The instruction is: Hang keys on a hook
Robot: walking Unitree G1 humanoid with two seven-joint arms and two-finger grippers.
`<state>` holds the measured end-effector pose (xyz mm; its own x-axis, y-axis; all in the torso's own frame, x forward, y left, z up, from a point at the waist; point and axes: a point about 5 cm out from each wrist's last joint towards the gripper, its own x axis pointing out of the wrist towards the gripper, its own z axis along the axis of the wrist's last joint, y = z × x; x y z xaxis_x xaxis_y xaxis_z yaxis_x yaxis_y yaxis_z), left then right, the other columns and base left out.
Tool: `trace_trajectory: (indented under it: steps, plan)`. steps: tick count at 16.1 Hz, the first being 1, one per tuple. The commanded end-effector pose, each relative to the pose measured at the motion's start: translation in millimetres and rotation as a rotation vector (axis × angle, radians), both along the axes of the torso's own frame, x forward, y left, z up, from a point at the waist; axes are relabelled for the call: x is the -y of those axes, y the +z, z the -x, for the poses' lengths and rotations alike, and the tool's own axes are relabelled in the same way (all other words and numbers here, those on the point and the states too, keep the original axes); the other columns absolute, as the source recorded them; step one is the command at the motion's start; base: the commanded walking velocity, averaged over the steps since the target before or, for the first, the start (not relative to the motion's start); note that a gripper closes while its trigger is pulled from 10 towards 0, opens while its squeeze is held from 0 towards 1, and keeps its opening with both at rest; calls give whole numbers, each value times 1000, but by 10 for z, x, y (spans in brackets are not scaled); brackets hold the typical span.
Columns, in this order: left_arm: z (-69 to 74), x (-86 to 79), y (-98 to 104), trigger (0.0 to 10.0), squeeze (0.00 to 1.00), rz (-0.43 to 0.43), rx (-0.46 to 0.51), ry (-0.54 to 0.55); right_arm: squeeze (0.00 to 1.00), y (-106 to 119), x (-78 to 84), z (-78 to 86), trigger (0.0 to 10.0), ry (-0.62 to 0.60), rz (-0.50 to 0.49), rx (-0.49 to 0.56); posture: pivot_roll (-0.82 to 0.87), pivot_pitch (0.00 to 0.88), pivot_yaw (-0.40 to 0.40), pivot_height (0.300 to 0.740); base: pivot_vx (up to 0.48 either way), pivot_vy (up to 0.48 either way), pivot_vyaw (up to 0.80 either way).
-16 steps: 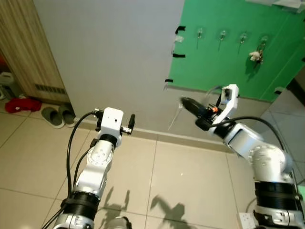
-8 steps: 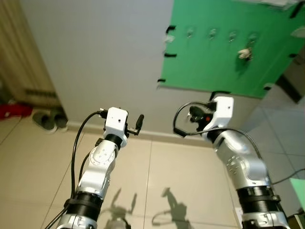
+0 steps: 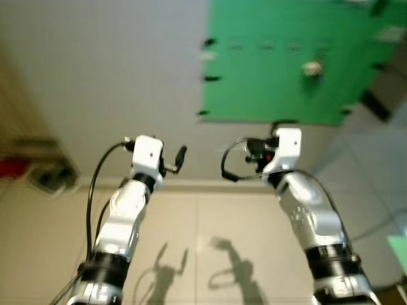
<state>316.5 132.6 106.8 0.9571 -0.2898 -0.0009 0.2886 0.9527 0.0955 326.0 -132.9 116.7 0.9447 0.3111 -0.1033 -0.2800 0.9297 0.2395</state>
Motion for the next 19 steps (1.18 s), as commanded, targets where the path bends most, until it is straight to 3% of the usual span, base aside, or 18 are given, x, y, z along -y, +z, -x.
trace_trajectory:
  steps: [1, 6, 11, 14, 16, 19]
  plan:
    - [-15, 143, 56, 10000, 0, 12, 13, -46, 0, -7, 132, -5, 10000, -47, 10, 6, -16, 0, -2, 740, 480, 0, 0]
    - [-27, 143, 22, 10000, 0, 16, -19, -20, 0, -37, 116, -9, 10000, -46, 8, 5, -19, 0, -3, 740, 480, 0, 0]
    - [-63, -18, -59, 10000, 0, 34, -79, 163, 0, -55, 183, -19, 10000, -68, 13, 2, -21, 0, 0, 740, 475, 0, 0]
    - [-58, -86, -67, 10000, 0, 35, -82, 209, 0, -104, 282, -3, 10000, -122, 52, 1, -22, 0, 2, 740, 467, 0, 0]
    - [-69, -50, -52, 10000, 0, 5, -76, 199, 0, -119, 332, -9, 10000, -151, 57, -3, -25, 0, 6, 740, 0, 0, 0]
    - [-74, -44, -42, 10000, 0, 25, -79, 194, 0, -63, 359, -51, 10000, -153, 67, 9, -29, 0, 12, 740, 110, -216, 0]
